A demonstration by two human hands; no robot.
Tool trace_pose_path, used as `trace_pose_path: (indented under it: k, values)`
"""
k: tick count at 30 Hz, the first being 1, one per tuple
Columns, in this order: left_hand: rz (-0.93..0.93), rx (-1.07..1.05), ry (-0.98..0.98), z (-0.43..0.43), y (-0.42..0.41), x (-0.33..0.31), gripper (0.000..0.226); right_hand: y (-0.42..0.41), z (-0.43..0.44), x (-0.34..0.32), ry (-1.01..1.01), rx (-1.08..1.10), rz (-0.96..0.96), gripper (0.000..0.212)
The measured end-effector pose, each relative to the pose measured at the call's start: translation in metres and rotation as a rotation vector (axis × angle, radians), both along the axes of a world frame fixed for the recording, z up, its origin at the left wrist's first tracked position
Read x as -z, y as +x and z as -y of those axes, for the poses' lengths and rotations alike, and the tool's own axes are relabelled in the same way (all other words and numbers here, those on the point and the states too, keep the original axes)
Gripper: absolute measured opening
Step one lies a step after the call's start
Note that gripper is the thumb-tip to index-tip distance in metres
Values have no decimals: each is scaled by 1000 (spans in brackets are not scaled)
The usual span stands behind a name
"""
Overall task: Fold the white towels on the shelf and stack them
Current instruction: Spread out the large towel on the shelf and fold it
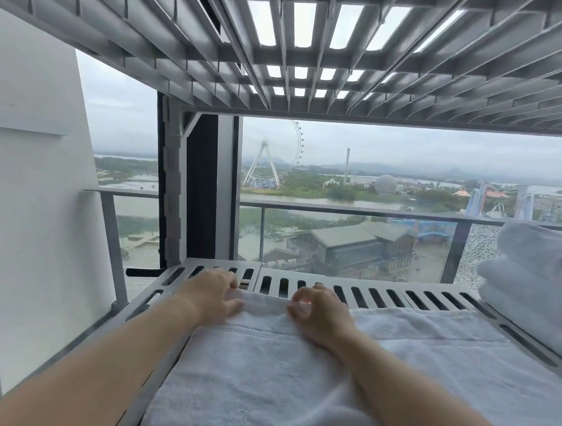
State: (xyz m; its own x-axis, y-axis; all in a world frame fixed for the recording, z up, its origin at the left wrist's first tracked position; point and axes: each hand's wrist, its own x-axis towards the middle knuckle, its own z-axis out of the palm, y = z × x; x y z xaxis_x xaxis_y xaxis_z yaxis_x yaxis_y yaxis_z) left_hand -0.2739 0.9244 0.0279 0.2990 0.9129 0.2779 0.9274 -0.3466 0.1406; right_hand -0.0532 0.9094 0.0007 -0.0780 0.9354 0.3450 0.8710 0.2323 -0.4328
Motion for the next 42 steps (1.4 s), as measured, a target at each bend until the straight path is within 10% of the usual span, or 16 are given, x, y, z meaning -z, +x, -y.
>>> trace_pose_path:
  k: [20,42]
  values:
    - [261,-35,-4,-25,0,24,15,-11,-8,0,-47,41,154,24]
    - [471,-252,85,-12,-9,38,16,-61,-17,11,-34,49,-182,18]
